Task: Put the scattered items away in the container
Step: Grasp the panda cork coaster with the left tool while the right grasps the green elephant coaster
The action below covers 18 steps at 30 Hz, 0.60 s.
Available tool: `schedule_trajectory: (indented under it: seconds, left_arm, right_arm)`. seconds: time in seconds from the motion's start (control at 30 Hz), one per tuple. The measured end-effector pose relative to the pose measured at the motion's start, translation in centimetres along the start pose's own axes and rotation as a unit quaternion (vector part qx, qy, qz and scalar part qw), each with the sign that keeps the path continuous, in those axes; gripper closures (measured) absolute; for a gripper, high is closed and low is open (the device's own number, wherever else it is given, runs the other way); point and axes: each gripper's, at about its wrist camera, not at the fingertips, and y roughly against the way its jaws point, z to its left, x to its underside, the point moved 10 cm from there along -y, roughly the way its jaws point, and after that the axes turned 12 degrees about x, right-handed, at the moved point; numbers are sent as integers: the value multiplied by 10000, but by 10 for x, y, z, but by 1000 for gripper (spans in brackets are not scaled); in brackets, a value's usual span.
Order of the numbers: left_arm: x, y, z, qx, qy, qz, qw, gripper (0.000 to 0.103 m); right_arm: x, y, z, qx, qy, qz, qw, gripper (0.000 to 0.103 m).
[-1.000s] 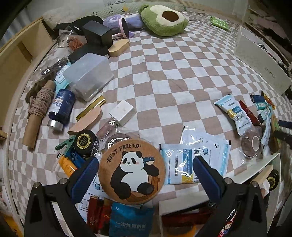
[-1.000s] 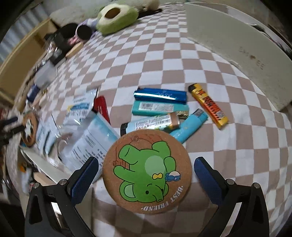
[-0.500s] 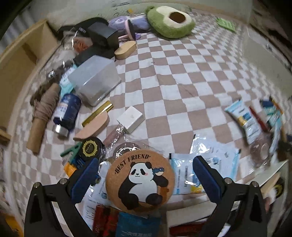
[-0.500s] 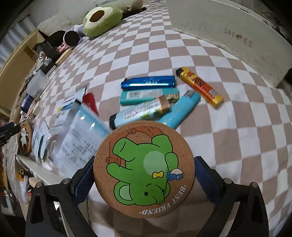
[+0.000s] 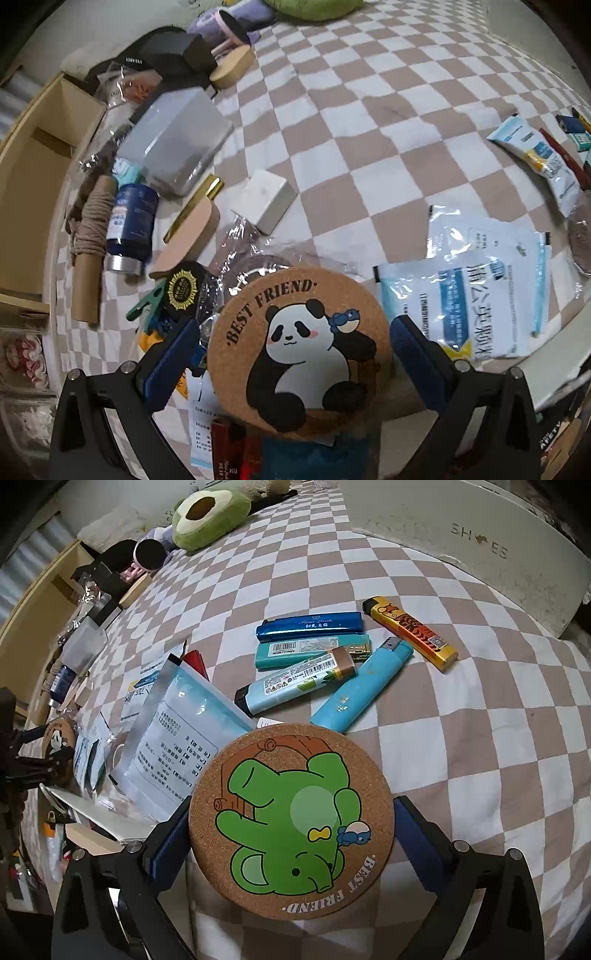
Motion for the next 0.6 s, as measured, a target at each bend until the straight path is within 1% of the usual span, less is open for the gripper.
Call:
schedule_trajectory:
  seconds: [0.07,0.17,0.2,0.23,0.27,0.3,0.43,0.5,0.57,0.6]
  left_arm:
    - [2,-4,2,80,104,46,9999,0]
    - [4,-4,2,308,155,41,9994,9]
    - [4,-4,2,357,162,37,9992,15]
    - [4,-2,2,405,171,27,9990,18]
    - [4,0,3,463,194,10,9987,19]
    - [4,1,5,501,217,-12,9985,25]
    - [2,11,13,714,421,-128,9965,38]
    - [0,14,17,746,465,-174,9960,38]
    - [-2,20,21,661,432,-247,9966,38]
    - [-2,23,23,614,413,-265,9969,36]
  right_arm:
    - [1,0,0,3,6,1,10000,3]
    - [0,0,1,-16,-19,8,10000,3]
    - [1,0,0,-24,-37,13,10000,3]
    - [1,0,0,-30,-55,20,10000,3]
    - [1,0,0,-33,-70,25,10000,3]
    - [1,1,-1,-35,-79,30,10000,3]
    - [2,0,0,-10,-70,32,10000,3]
    - [2,0,0,3,-59,36,10000,3]
    - [2,0,-1,6,-70,41,10000,3]
    - [2,0,-1,3,-83,45,10000,3]
